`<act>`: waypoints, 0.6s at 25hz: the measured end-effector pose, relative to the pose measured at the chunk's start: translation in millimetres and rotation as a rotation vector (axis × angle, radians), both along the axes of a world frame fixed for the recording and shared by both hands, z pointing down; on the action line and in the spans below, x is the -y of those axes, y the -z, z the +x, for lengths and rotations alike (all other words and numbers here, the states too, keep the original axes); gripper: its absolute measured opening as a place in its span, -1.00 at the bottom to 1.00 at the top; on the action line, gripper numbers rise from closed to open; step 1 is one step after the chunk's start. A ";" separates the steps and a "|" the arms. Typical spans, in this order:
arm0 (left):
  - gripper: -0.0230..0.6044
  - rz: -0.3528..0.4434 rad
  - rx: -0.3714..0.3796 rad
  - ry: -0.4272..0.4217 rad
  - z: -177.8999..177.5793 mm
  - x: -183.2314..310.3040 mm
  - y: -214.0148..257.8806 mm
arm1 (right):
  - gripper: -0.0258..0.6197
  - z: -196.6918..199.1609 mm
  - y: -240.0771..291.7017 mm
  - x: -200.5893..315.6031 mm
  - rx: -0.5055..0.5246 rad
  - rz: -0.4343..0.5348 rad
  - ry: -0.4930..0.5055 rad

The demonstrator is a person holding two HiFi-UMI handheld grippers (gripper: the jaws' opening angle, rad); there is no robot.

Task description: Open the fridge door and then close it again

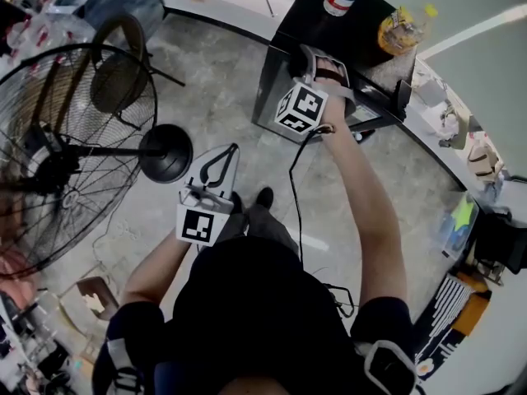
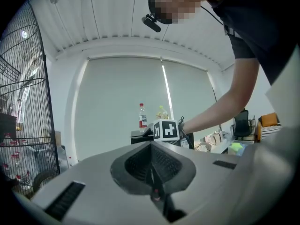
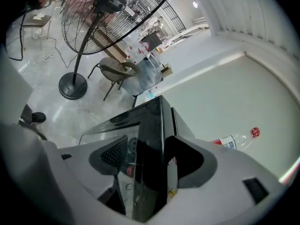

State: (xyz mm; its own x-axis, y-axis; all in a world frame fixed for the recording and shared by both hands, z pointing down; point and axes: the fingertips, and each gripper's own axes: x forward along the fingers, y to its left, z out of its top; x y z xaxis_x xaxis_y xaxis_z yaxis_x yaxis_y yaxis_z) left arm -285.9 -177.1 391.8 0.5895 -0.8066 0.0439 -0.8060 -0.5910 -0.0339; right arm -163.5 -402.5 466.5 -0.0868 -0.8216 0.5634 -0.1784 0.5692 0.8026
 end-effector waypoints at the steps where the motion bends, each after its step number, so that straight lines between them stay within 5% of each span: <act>1: -0.85 -0.003 -0.004 0.002 0.8 1.1 -0.4 | 0.09 0.0 -0.7 0.1 0.002 0.000 0.006; 15: -0.85 0.002 -0.013 0.019 5.5 5.8 4.0 | -0.04 1.6 10.9 -8.5 0.026 0.060 0.052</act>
State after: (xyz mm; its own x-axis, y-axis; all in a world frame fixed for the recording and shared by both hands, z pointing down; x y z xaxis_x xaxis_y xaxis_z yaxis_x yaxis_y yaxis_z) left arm -280.4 -182.9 387.9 0.5748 -0.8176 0.0350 -0.8173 -0.5757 -0.0248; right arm -162.0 -394.0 455.6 -0.1449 -0.8480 0.5099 -0.1712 0.5290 0.8312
